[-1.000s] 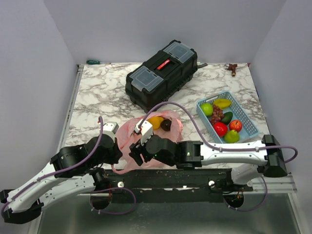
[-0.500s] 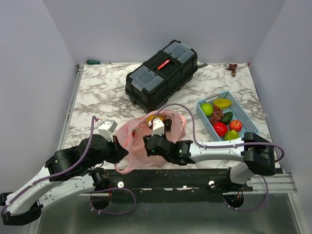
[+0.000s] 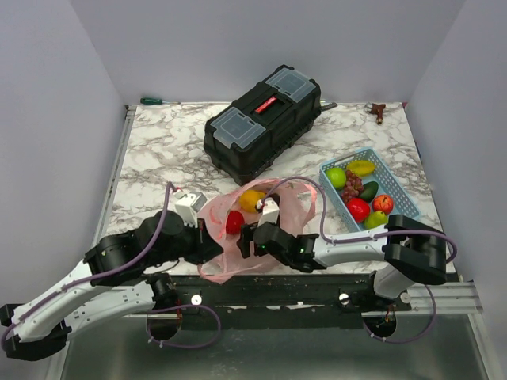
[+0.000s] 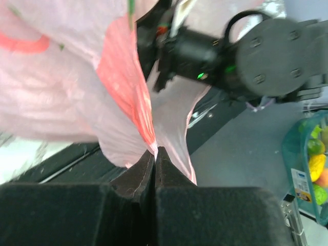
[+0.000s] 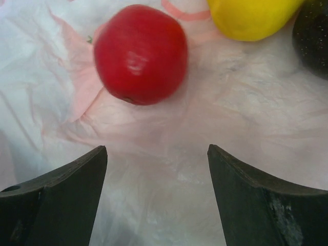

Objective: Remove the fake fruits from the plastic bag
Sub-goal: Take out the fake fruit from the plastic bag.

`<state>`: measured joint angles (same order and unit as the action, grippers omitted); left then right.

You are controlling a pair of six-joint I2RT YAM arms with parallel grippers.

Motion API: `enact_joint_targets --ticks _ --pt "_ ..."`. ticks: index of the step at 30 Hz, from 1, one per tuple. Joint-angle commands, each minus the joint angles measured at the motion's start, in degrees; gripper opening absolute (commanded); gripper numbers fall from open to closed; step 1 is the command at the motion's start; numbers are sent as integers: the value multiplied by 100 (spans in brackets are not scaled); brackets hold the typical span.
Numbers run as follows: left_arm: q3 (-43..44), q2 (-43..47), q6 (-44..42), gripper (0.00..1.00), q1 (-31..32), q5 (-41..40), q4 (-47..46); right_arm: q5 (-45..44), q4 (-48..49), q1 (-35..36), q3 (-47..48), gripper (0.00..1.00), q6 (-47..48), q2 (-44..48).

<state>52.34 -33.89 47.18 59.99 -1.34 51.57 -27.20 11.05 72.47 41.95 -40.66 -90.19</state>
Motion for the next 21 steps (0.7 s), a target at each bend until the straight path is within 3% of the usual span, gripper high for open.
enact_joint_targets --ticks 1,6,14,21 --pt "-350 536 370 0 17 -532 1359 344 904 14 -188 85 213 129" --pt "-504 921 669 0 20 -561 1922 413 1235 17 -80 94 698 -75" --pt "-376 831 529 0 15 -604 2013 -888 659 19 722 100 946 -590" --pt "-190 471 247 0 22 -761 2095 -1145 1785 18 797 100 1596 -1141"
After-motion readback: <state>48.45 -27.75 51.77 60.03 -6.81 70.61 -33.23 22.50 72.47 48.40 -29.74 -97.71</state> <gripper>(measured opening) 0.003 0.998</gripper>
